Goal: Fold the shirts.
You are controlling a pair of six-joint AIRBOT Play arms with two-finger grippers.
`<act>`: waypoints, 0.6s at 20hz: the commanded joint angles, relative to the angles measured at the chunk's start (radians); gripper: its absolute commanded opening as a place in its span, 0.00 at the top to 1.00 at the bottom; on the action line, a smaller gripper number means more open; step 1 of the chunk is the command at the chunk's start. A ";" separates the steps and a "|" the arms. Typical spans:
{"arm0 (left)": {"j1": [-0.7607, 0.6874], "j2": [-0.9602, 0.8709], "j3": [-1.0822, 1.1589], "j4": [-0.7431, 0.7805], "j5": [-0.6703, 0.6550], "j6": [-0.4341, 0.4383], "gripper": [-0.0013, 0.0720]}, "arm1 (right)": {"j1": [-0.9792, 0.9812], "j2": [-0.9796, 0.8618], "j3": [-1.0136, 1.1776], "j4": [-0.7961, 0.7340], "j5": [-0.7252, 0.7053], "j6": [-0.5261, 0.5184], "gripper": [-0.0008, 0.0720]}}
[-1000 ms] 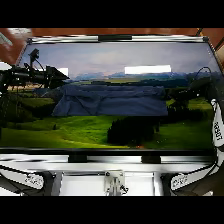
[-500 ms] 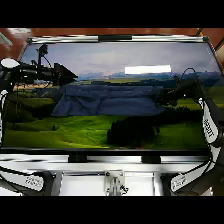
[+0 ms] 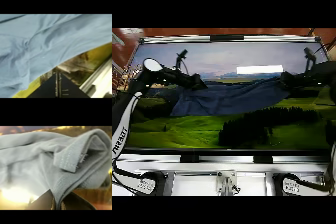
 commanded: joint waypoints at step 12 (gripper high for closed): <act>-0.480 -0.195 0.006 -0.135 0.507 -0.219 0.94 | 0.001 0.451 0.001 -0.003 -0.169 0.136 0.90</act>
